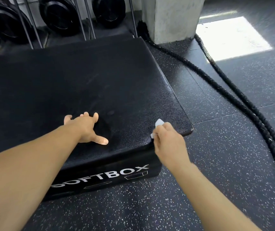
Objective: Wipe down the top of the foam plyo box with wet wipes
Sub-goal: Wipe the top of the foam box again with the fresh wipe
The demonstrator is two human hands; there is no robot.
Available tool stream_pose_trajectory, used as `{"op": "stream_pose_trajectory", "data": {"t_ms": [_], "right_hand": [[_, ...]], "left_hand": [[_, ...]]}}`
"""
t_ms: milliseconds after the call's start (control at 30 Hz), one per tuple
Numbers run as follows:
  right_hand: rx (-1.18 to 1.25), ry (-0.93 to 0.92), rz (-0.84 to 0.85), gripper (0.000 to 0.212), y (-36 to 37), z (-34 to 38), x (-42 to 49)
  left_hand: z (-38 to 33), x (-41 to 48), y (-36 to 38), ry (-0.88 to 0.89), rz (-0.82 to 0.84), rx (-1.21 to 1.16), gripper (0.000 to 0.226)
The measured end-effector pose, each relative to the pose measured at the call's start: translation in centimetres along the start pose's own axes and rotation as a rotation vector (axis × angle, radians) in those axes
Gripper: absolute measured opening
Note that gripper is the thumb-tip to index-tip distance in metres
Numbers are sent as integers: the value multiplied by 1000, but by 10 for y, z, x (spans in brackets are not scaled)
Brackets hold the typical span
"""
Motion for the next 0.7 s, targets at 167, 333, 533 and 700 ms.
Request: {"op": "stream_pose_trajectory", "data": {"t_ms": [167,333,533,700], "right_hand": [[66,-80,96,18,22,32,-8],[38,-150,144,25,19,22,-15],[-83,-72,109,19,2,-6,-7],[-41,75,8,20,-26,-53,-7]], "left_hand": [[-2,-2,0,-7,3,-4,118],[-1,-3,-2,-5,10,-7,118],[-2,-4,-2,-8,12,-19,118],[-1,-3,0,-3,5,-37,118]]}}
Point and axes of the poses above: each hand's wrist, its own x-axis towards the middle knuckle, its own y-axis out of the palm, z = x × y, the point moved 2 cm from there along x, towards the middle knuckle, and after that the axes turned 1 degree about z, right-handed, at the moved point
